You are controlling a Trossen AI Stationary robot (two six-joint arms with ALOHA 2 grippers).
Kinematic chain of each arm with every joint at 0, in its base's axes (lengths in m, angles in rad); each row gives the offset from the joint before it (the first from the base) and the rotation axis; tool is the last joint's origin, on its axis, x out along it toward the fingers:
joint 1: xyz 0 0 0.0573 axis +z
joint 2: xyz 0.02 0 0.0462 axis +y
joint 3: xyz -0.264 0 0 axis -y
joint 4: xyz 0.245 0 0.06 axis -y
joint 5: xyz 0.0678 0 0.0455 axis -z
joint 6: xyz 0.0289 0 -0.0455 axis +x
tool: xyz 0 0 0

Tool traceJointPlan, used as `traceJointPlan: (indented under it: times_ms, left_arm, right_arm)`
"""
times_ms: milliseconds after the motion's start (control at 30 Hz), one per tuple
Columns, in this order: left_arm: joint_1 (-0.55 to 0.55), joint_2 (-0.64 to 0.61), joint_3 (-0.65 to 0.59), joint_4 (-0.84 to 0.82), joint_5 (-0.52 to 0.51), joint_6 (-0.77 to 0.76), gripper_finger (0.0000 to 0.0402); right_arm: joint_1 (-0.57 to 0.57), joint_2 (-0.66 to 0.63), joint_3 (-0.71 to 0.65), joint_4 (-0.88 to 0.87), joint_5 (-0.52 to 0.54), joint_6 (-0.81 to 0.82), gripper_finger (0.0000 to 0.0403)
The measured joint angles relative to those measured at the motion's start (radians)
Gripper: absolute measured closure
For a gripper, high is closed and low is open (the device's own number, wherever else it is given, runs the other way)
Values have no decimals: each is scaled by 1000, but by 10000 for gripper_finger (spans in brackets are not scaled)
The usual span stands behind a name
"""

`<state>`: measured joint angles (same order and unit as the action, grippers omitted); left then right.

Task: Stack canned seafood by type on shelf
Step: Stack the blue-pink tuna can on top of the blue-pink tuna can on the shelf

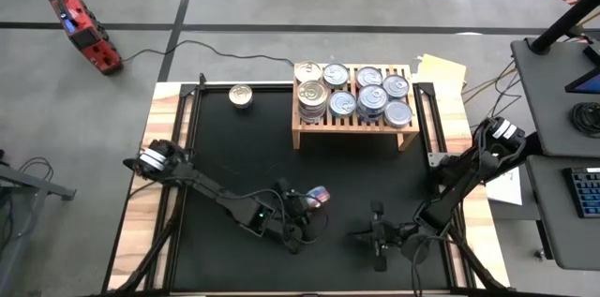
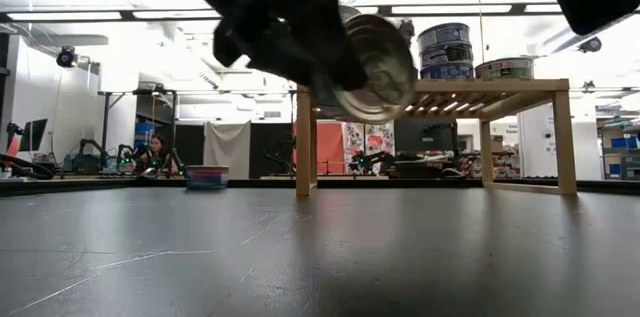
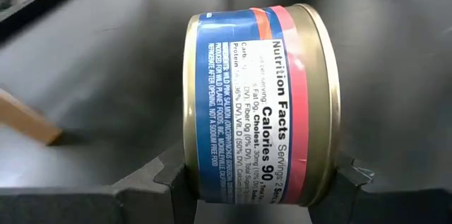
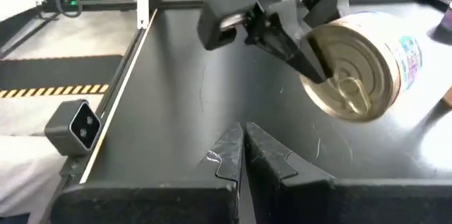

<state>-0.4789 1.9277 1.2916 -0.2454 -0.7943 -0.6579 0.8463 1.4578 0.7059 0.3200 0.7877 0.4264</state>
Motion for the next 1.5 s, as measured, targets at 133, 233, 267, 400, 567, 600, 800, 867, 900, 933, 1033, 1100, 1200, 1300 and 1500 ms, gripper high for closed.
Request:
traceJointPlan:
  times_ms: [133, 233, 267, 400, 567, 600, 800, 867, 900, 933, 1033, 1100, 1200, 1300, 1500]
  left_arm:
    - [2, -70, 0, -77, -8, -6, 228]
    - [1, -135, 0, -131, -3, 7, 228]
    - [1, -159, 0, -146, -2, 16, 228]
    - [1, -284, 0, -206, -19, 80, 228]
    - [37, -455, -3, -306, -77, 157, 228]
    - [49, -491, -6, -314, -80, 180, 228]
    - [163, -707, -26, -300, -61, 332, 228]
    - [229, -774, -53, -258, -4, 379, 228]
    - [268, -804, -73, -227, 50, 406, 228]
    - [315, -833, -93, -195, 117, 432, 228]
    - [482, -898, -163, -92, 354, 481, 228]
    - [616, -926, -202, -58, 511, 500, 228]
    - [838, -939, -256, 4, 734, 507, 228]
    - [1037, -920, -309, 90, 972, 493, 228]
    - [1315, -834, -360, 228, 1294, 391, 228]
  right_arm:
    - [0, -3, 0, 3, 1, -26, 394]
    - [-1, -1, 0, 4, 1, -26, 394]
    - [-2, 2, 0, 4, 1, -26, 394]
    - [-2, 11, 0, 1, 6, -32, 394]
    - [-5, 11, 0, 0, 83, -58, 394]
    - [-11, 11, 0, 0, 86, -71, 394]
    - [-112, 10, 0, -8, 49, -99, 394]
    - [-162, 11, 0, -20, 18, -121, 394]
    - [-187, 11, 0, -27, 4, -138, 394]
    - [-214, 11, 0, -34, -10, -161, 394]
    - [-300, 6, 0, -35, -62, -240, 394]
    - [-357, -9, 0, -34, -94, -303, 394]
    - [-454, -41, 0, -33, -172, -394, 394]
    - [-562, -92, 0, -38, -305, -459, 394]
    - [-725, -215, 0, -126, -618, -509, 394]
